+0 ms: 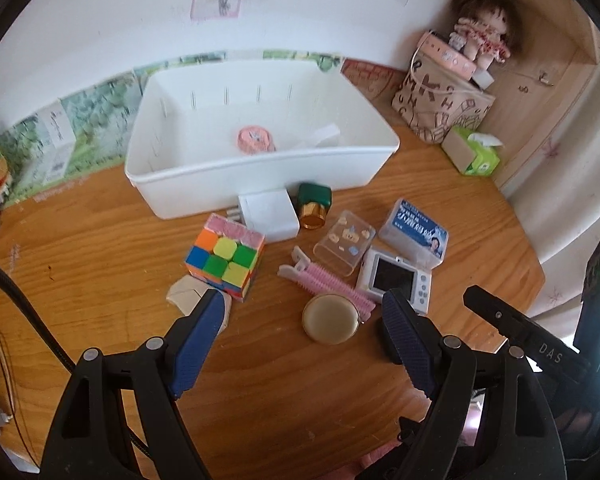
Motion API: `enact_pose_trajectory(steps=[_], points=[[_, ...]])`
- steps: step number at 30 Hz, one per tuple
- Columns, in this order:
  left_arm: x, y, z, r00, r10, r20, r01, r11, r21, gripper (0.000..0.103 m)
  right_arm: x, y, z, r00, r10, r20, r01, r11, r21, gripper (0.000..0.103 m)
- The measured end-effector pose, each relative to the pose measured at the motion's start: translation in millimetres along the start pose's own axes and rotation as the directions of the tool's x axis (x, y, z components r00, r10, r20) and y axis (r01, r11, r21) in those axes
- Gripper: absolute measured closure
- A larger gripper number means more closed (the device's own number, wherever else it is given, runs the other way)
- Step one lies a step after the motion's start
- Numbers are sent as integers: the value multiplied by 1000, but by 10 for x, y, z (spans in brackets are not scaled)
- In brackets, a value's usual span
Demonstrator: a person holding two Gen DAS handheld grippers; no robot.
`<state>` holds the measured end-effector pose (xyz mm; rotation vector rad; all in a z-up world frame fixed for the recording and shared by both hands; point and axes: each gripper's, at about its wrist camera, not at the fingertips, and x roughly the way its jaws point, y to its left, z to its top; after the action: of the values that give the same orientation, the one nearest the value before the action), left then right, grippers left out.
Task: Organize rigid objects
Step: 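Withdraw the left tool from the bin back toward the desk items, then close the left gripper on the gold compact while the right gripper closes on the black charger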
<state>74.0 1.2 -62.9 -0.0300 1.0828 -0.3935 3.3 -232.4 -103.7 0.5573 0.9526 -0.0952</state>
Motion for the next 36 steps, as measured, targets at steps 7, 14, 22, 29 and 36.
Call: enact_pose_trajectory(steps=[7,14,22,29,36], points=[[336,-23,12,987,-2,-161,2,1000,-4,20,98,-129,-66,998,-37,-47,39,998,47,16],[680,-53,-2,947,-14,-320,-3,999,-52,20,253,-140,-93,986,-25,-163,28,1000,15,16],[919,-129,-47,909,-13,-416,-21,997,-79,20,527,40,-144,944,-45,-327,2,992,-130,16],[1057,-72,-43,889,-36,-457,-25,992,-128,20,735,314,-212,909,-79,-410,-48,956,-291,16],[1123,3,-37,880,-59,-471,-26,985,-171,20,867,374,-197,886,-102,-452,-64,940,-336,23]])
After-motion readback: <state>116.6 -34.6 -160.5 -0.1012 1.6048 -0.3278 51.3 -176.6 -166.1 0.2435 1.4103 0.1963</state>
